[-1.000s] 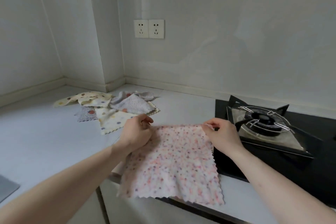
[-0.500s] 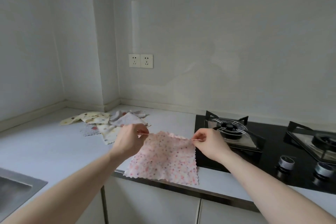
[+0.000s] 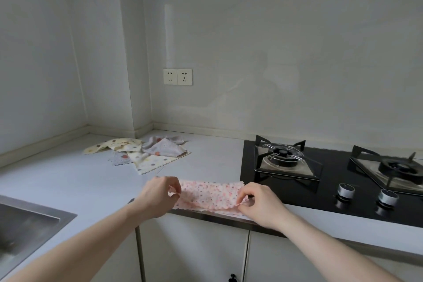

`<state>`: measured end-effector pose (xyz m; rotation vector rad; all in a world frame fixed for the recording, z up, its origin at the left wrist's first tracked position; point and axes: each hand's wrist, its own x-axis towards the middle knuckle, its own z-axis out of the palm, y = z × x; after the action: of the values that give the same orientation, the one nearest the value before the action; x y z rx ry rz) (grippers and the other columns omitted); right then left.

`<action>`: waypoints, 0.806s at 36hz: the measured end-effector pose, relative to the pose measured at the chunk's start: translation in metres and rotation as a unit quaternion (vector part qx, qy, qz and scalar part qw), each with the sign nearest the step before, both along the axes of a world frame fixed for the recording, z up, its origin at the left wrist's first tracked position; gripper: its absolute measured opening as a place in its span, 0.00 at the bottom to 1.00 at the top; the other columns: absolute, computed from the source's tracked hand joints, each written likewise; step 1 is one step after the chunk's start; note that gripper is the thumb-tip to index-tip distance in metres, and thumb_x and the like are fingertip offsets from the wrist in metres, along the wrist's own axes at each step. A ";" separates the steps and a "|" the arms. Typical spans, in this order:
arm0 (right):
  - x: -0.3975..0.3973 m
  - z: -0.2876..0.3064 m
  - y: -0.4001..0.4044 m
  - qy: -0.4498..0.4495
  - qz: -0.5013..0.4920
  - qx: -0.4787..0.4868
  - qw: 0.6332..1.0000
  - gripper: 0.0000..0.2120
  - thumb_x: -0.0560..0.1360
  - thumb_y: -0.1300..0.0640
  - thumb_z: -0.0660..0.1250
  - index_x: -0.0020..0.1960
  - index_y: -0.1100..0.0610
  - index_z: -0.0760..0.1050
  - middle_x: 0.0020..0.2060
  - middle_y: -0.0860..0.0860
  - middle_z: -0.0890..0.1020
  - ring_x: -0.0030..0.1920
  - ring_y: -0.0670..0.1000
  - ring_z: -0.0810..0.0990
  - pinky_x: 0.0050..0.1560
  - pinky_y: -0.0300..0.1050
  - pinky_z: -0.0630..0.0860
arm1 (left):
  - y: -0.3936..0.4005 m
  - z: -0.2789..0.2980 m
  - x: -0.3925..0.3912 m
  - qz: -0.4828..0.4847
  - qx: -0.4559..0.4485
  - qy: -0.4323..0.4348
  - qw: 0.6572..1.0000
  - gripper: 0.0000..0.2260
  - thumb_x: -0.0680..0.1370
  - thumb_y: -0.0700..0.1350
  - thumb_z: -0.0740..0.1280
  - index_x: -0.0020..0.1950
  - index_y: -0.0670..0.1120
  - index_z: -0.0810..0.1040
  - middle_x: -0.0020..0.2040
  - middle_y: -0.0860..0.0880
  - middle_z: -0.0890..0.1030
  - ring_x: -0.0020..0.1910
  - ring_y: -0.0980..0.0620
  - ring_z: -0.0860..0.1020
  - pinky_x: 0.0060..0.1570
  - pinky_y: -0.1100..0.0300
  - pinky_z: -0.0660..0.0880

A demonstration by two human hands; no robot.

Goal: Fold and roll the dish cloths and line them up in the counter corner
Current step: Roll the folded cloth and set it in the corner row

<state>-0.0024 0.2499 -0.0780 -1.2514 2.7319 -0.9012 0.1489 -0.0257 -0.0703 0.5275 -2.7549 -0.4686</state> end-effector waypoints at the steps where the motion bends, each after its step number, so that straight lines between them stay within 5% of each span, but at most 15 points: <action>1: 0.001 -0.003 0.000 0.000 0.003 0.003 1.000 0.04 0.69 0.52 0.72 0.38 0.43 0.81 0.47 0.39 0.80 0.51 0.41 0.77 0.54 0.42 0.75 | 0.001 0.001 0.002 0.007 -0.010 -0.013 1.000 0.07 0.75 0.46 0.68 0.44 0.59 0.78 0.48 0.56 0.83 0.52 0.53 0.81 0.49 0.58 0.79; 8: 0.006 -0.008 0.002 -0.006 0.021 0.015 1.000 0.04 0.72 0.45 0.73 0.40 0.42 0.84 0.52 0.35 0.79 0.57 0.39 0.73 0.54 0.32 0.65 | 0.000 0.006 0.011 0.019 -0.012 -0.112 0.993 0.05 0.72 0.51 0.65 0.45 0.58 0.78 0.58 0.54 0.80 0.56 0.51 0.77 0.54 0.57 0.77; 12: 0.000 -0.003 -0.003 -0.012 -0.020 -0.075 0.997 0.07 0.73 0.45 0.72 0.36 0.40 0.81 0.49 0.37 0.80 0.54 0.38 0.77 0.56 0.36 0.71 | 0.016 0.014 0.007 0.012 0.042 -0.055 0.998 0.17 0.72 0.57 0.57 0.55 0.56 0.79 0.63 0.52 0.78 0.60 0.50 0.76 0.60 0.53 0.75; 14: -0.006 -0.001 -0.008 -0.016 -0.062 -0.094 0.994 0.03 0.75 0.47 0.71 0.47 0.42 0.83 0.52 0.38 0.80 0.56 0.41 0.78 0.59 0.41 0.74 | 0.033 0.016 0.001 -0.028 0.049 -0.042 0.997 0.21 0.75 0.56 0.57 0.65 0.54 0.77 0.71 0.51 0.73 0.68 0.50 0.71 0.67 0.54 0.69; 17: -0.015 0.002 -0.019 -0.052 -0.112 -0.039 0.992 0.21 0.77 0.44 0.67 0.69 0.49 0.75 0.65 0.45 0.75 0.66 0.49 0.75 0.65 0.47 0.73 | 0.059 0.011 -0.011 -0.094 0.010 -0.074 0.993 0.24 0.80 0.55 0.58 0.77 0.56 0.67 0.80 0.51 0.61 0.78 0.50 0.57 0.76 0.54 0.56; 21: -0.021 0.004 -0.032 -0.040 -0.135 0.078 0.987 0.30 0.78 0.42 0.63 0.77 0.51 0.65 0.72 0.51 0.71 0.72 0.55 0.67 0.71 0.51 0.67 | 0.075 -0.003 -0.028 -0.118 -0.025 -0.125 0.985 0.30 0.81 0.60 0.54 0.82 0.57 0.53 0.83 0.51 0.48 0.82 0.48 0.43 0.80 0.47 0.44; 25: -0.022 0.008 -0.038 -0.038 -0.162 0.131 0.977 0.28 0.75 0.42 0.65 0.74 0.48 0.68 0.71 0.53 0.68 0.71 0.57 0.66 0.68 0.51 0.68 | 0.075 -0.014 -0.038 -0.111 -0.033 -0.152 0.982 0.29 0.81 0.61 0.54 0.80 0.54 0.56 0.81 0.50 0.54 0.80 0.46 0.48 0.77 0.47 0.46; 29: -0.027 0.012 -0.039 -0.078 -0.157 0.119 0.977 0.15 0.71 0.48 0.69 0.57 0.45 0.76 0.62 0.49 0.71 0.65 0.53 0.69 0.62 0.47 0.72 | 0.062 -0.011 -0.049 -0.101 -0.009 -0.137 0.985 0.24 0.81 0.60 0.54 0.77 0.57 0.64 0.79 0.52 0.61 0.78 0.45 0.57 0.76 0.46 0.53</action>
<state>-0.0291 0.2109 -0.0664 -0.6919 2.8479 -0.6268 0.0994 0.0364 -0.0810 0.3308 -3.0919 -0.4467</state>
